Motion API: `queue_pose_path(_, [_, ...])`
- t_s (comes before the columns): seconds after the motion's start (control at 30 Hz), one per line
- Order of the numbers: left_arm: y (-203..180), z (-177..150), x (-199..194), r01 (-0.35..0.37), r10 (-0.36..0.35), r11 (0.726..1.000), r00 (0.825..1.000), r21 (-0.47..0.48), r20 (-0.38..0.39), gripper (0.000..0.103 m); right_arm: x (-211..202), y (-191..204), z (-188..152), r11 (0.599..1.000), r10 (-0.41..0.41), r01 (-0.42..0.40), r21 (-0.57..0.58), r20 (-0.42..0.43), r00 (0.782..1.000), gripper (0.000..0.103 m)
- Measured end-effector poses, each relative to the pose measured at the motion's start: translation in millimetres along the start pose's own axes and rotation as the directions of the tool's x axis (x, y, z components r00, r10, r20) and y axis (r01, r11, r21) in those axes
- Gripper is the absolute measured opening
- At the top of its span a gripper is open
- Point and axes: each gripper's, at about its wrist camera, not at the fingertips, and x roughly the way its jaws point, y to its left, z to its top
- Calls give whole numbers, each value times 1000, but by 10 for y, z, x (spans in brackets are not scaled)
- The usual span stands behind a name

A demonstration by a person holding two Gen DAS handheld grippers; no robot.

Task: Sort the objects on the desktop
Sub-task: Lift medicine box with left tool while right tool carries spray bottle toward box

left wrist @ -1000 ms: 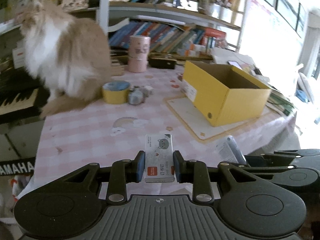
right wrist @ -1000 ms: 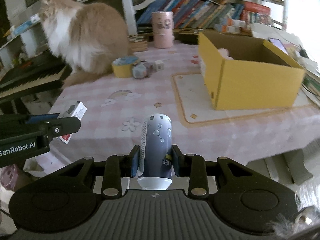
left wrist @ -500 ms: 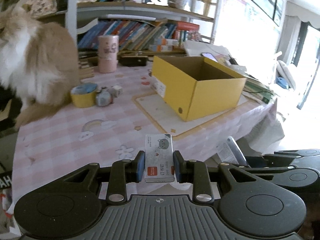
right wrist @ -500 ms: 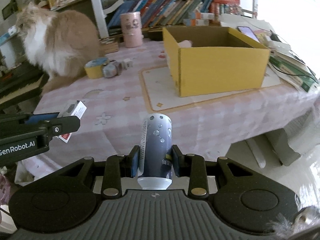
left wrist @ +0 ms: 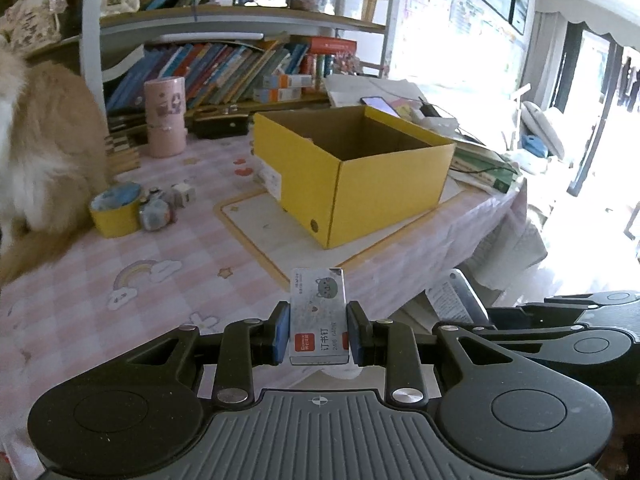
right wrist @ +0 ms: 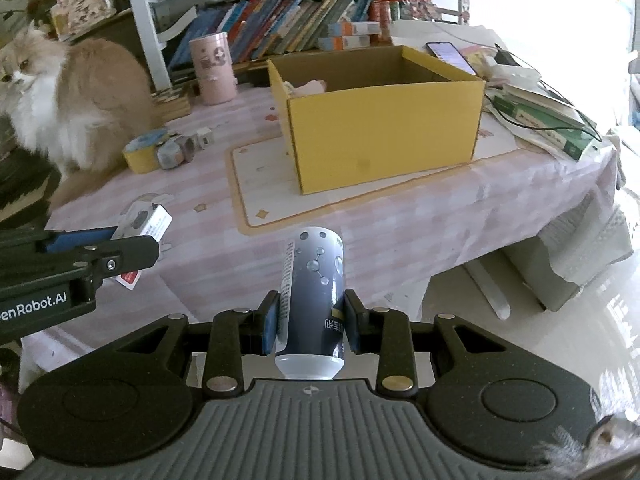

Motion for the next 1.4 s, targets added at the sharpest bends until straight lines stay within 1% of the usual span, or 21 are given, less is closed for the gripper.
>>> queue_pose_path(0.5, [-192, 174, 272, 44, -44, 999, 999, 30, -17, 28, 88, -267, 127, 999, -34, 34, 23, -12, 999, 31])
queue_pose_path(0.97, [-400, 422, 567, 75, -75, 994, 997, 73, -12, 28, 196, -541, 324, 997, -54, 54, 47, -15, 998, 31])
queue_pose_path(1.23, [-541, 618, 723, 81, -83, 991, 996, 107, 16, 28, 273, -764, 511, 998, -55, 55, 38, 0, 998, 31])
queue_pose_path(1.4, [-642, 780, 817, 78, -84, 989, 995, 122, 47, 28, 313, -873, 691, 999, -47, 47, 22, 30, 998, 31])
